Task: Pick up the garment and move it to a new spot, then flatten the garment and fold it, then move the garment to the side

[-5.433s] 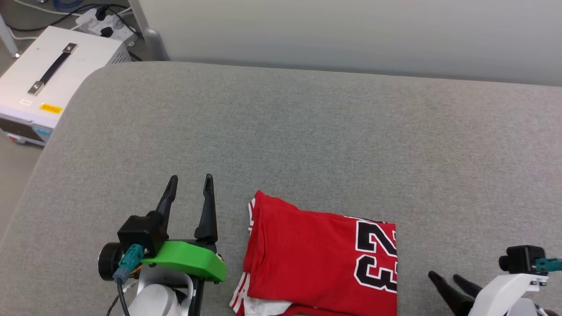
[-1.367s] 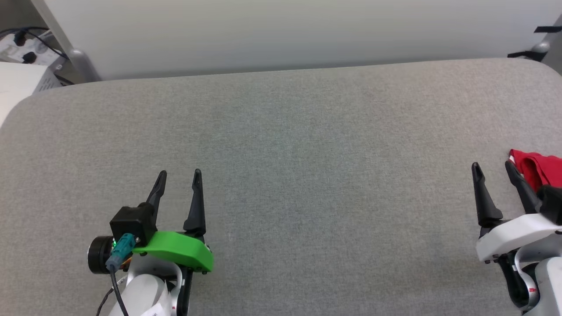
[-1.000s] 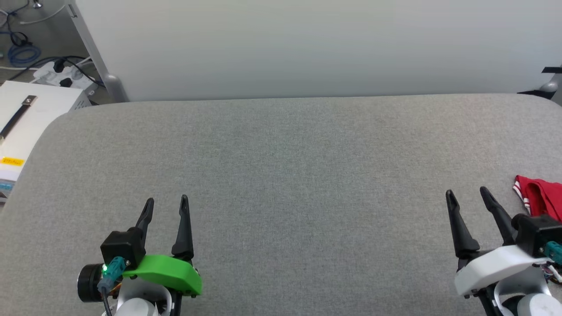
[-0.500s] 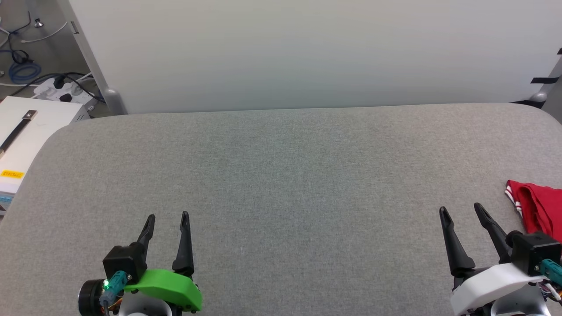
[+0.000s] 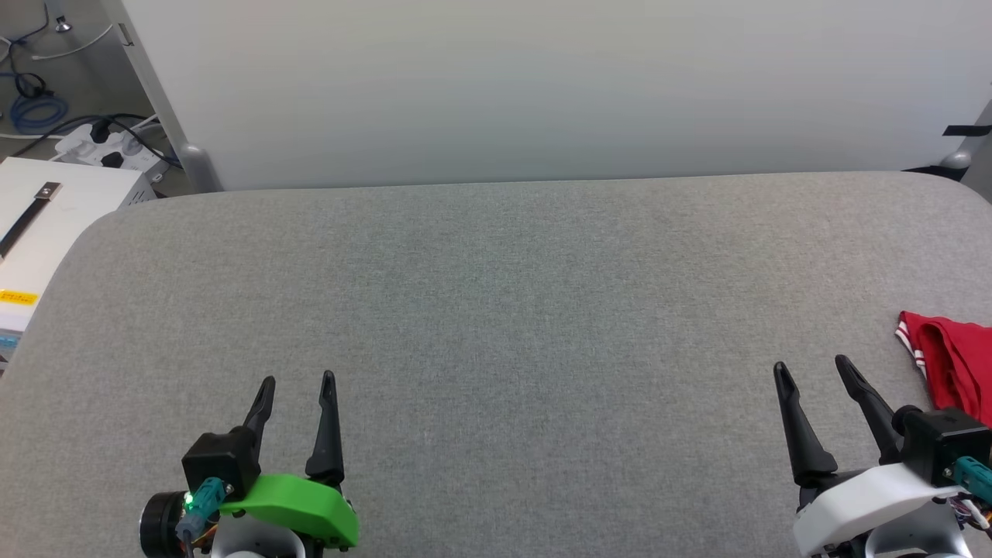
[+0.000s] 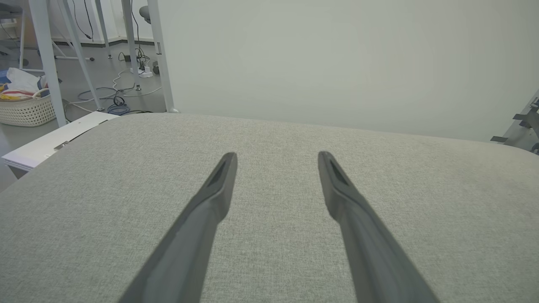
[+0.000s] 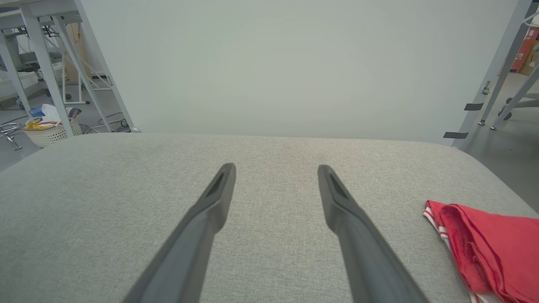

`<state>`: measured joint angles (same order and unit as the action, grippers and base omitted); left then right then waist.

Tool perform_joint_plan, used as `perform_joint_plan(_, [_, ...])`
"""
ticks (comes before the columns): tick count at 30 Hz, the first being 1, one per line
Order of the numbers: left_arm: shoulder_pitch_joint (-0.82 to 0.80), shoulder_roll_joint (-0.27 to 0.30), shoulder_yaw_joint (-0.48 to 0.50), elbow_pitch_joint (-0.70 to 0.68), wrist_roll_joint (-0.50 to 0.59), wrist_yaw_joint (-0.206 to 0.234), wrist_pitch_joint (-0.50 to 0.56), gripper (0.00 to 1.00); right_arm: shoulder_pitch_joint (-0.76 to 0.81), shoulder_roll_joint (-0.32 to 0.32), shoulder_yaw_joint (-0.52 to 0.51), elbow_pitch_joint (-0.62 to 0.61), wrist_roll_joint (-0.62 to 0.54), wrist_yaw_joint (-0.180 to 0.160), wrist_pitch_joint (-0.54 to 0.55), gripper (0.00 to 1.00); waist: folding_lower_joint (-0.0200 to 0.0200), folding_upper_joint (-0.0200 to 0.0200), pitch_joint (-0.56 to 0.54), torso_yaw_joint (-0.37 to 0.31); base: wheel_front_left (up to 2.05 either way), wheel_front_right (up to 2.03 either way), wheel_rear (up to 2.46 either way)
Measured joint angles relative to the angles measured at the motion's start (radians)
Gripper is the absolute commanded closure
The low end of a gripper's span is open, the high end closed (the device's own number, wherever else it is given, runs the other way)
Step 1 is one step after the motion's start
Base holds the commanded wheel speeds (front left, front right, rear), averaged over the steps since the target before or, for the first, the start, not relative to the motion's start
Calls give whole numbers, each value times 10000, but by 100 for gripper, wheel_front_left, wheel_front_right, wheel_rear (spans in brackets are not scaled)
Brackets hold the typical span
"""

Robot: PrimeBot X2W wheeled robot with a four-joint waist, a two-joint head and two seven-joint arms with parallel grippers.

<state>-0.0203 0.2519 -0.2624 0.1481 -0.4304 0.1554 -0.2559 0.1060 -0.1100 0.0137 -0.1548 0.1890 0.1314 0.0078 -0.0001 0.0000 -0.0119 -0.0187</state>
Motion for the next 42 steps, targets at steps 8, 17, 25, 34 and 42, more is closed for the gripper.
perform_joint_plan(8, [0,-4,-10,-13,27,0,0,0,0,4,-2,4,13,0,0,0,0,0,11,27,0,0,0])
perform_joint_plan(17, [-5,-8,-19,2,27,-6,17,100,-2,6,-4,17,31,0,0,100,0,0,60,69,0,0,0])
perform_joint_plan(25, [-5,-79,104,-38,215,-61,148,100,-8,19,-6,77,-6,0,0,100,1,0,64,76,0,0,0])
perform_joint_plan(34, [-5,-251,290,-167,474,-182,339,100,-36,69,-12,188,-171,0,0,100,0,0,68,84,0,0,0])
perform_joint_plan(42, [-5,-347,447,-267,802,-276,512,100,-61,92,-15,278,-284,0,-2,100,1,0,72,92,0,0,0])
